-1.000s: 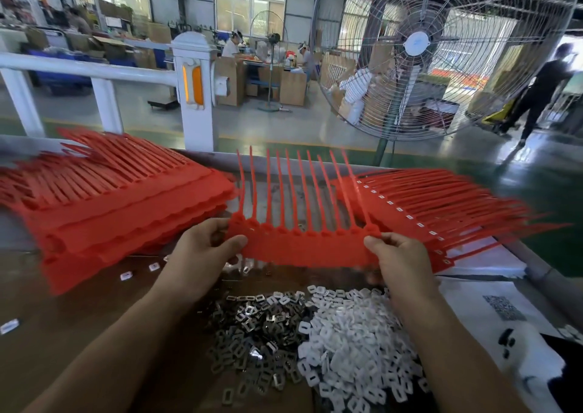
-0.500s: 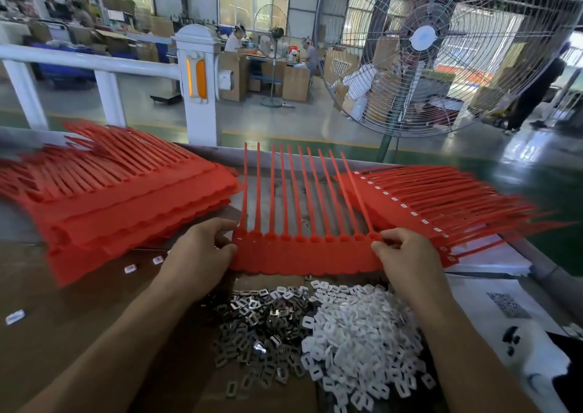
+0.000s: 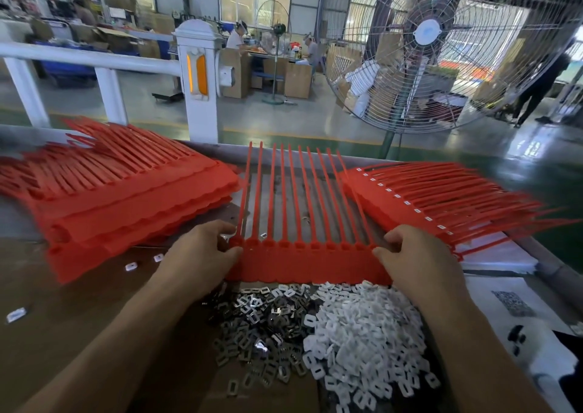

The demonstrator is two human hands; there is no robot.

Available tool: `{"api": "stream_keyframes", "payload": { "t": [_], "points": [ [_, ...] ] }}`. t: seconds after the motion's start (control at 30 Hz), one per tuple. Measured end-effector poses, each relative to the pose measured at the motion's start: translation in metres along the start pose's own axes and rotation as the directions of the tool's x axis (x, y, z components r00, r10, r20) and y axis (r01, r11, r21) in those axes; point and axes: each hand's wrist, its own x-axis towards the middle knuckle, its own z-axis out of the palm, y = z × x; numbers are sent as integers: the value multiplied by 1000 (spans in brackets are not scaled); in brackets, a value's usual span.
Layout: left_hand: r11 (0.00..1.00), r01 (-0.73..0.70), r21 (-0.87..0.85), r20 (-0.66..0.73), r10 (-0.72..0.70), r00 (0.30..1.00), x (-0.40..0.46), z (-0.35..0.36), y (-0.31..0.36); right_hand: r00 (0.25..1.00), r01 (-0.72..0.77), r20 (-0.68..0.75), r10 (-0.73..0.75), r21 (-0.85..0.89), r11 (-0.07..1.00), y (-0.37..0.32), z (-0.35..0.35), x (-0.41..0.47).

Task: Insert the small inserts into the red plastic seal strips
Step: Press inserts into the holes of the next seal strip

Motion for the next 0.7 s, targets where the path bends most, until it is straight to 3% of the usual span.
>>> {"api": "stream_keyframes", "payload": {
  "t": [0.1,0.2,0.3,0.53,0.7],
  "points": [
    [1000,-5,-1,1,5,1000,1,1,-2,980,181,49,-194,192,965,-11,-3,-5],
    [1000,-1,5,3,1,1000,3,2,-4,883,316,247,-400,318,894,-25,-1,-16],
    [1000,17,-17,-14,-17,1000,3,2,-2,793,394,329,-513,365,844,-37,5,-26],
    [1000,14,8,-16,-14,1000,3,5,-3,732,550,338,-591,218,806,-58,22,-37],
    [1000,25,6,3,-25,1000,4,4,-5,751,482,387,-535,233,845,-55,17,-37]
  ]
}}
